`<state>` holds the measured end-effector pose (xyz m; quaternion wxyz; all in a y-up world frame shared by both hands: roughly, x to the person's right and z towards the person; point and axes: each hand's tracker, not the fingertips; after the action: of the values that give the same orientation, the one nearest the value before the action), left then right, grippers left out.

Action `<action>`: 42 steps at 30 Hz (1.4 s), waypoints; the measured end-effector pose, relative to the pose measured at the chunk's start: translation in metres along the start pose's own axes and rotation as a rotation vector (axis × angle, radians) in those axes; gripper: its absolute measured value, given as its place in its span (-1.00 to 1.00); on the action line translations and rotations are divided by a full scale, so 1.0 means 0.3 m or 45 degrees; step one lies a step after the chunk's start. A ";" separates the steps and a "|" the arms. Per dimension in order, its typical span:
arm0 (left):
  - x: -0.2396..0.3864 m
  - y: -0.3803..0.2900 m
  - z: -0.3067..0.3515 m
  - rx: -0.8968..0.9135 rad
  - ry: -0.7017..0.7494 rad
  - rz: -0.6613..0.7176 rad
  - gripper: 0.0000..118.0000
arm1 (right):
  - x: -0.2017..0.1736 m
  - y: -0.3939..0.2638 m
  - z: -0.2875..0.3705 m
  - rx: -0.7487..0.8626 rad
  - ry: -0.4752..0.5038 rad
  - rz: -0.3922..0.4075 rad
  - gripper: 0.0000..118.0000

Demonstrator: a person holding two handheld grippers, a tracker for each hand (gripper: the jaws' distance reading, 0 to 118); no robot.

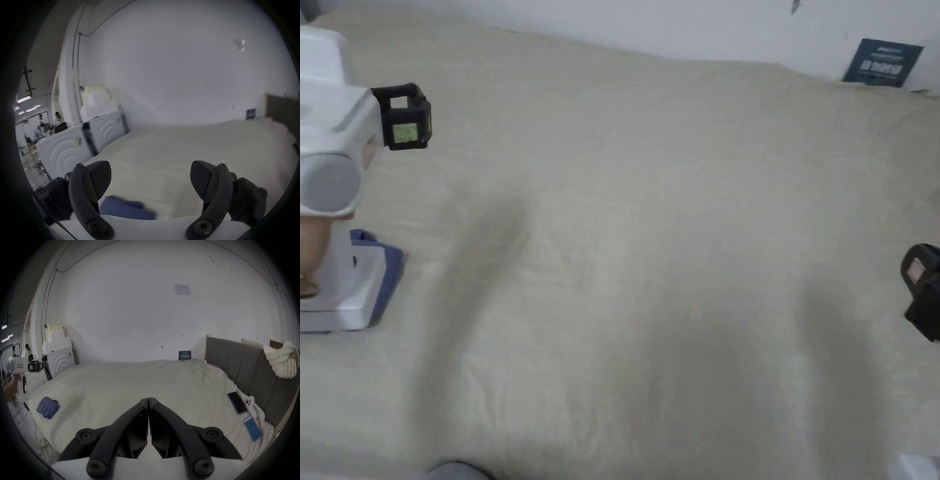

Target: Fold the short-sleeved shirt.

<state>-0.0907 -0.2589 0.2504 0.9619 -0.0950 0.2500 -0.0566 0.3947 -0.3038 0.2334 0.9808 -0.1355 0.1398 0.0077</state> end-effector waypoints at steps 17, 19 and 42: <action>0.537 -0.097 0.378 0.159 -0.389 0.103 -1.00 | 0.130 0.024 0.128 0.173 -0.124 0.008 -1.00; 0.552 -0.136 0.390 0.102 -0.379 0.062 -1.00 | 0.129 0.004 0.129 0.158 -0.140 0.015 -1.00; 0.539 -0.351 0.454 -0.069 -0.420 0.031 -1.00 | 0.046 -0.173 0.163 0.026 -0.100 -0.044 -1.00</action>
<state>0.1103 -0.3659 0.3133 0.9876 -0.1260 0.0911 -0.0216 0.4241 -0.3409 0.2884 0.9869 -0.1275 0.0990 -0.0054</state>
